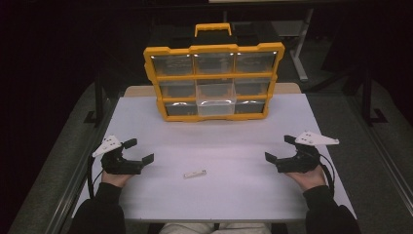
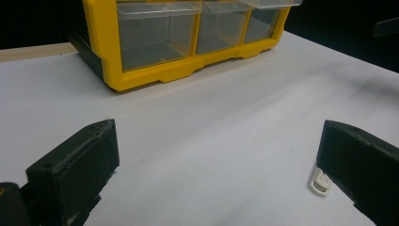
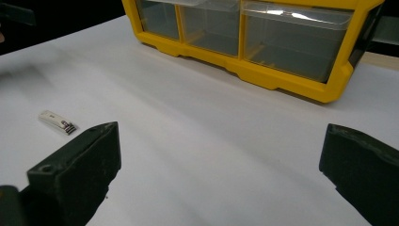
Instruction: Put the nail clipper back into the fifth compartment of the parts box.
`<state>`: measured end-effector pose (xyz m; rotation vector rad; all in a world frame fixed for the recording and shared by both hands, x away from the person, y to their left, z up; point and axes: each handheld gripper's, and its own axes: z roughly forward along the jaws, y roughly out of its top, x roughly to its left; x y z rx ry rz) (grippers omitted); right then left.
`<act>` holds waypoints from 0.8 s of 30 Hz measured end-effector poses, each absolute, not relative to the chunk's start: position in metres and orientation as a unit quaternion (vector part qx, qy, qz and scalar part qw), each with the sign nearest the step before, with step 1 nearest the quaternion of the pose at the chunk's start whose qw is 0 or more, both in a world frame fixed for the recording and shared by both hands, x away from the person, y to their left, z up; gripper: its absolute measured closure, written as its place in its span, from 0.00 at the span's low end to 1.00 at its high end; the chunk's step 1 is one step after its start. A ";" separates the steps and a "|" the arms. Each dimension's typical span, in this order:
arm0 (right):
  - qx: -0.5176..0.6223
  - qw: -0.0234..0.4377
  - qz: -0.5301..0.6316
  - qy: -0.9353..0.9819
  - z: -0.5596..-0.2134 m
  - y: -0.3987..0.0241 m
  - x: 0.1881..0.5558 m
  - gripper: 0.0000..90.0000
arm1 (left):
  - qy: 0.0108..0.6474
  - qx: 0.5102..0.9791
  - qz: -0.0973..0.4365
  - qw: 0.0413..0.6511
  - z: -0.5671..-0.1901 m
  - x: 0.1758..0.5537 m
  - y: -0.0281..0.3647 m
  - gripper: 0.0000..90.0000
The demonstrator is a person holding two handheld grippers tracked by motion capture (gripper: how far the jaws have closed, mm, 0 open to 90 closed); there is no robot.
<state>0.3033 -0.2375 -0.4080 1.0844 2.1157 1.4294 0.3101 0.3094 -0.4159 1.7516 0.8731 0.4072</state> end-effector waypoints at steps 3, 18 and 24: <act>0.378 0.179 0.506 0.754 -0.406 -0.233 0.305 0.00 | 0.368 0.737 0.171 0.541 -0.416 0.311 0.310 0.00; 0.348 0.162 0.498 0.777 -0.399 -0.208 0.313 0.00 | 0.367 0.740 0.166 0.539 -0.417 0.312 0.308 0.00; 0.337 0.157 0.496 0.785 -0.395 -0.200 0.316 0.00 | 0.367 0.739 0.169 0.540 -0.417 0.312 0.309 0.00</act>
